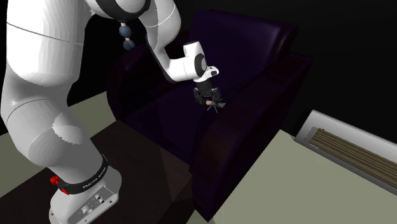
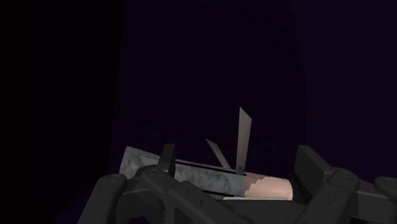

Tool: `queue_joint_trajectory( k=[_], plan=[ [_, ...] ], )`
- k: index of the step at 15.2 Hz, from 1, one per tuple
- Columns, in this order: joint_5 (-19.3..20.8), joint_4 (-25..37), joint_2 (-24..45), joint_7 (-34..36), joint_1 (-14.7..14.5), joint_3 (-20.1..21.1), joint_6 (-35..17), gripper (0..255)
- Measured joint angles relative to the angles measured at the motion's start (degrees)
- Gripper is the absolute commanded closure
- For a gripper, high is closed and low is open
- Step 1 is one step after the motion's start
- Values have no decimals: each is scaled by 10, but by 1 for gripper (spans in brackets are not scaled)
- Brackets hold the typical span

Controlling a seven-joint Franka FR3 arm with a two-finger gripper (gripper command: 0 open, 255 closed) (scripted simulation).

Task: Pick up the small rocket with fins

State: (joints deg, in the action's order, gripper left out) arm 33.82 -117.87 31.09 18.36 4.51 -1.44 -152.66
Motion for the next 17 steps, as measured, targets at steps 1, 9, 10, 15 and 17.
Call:
queue_joint_trajectory(
  k=[1, 9, 10, 15, 17],
  plan=[
    [4, -1, 6, 5, -2, -3, -6, 0],
    [18, 14, 46, 24, -10, -15, -31, 255],
    [18, 15, 46, 24, -10, -15, -31, 255],
    [18, 15, 46, 24, -10, -15, -31, 255],
    [18, 15, 46, 24, -10, -15, -31, 255]
  ],
)
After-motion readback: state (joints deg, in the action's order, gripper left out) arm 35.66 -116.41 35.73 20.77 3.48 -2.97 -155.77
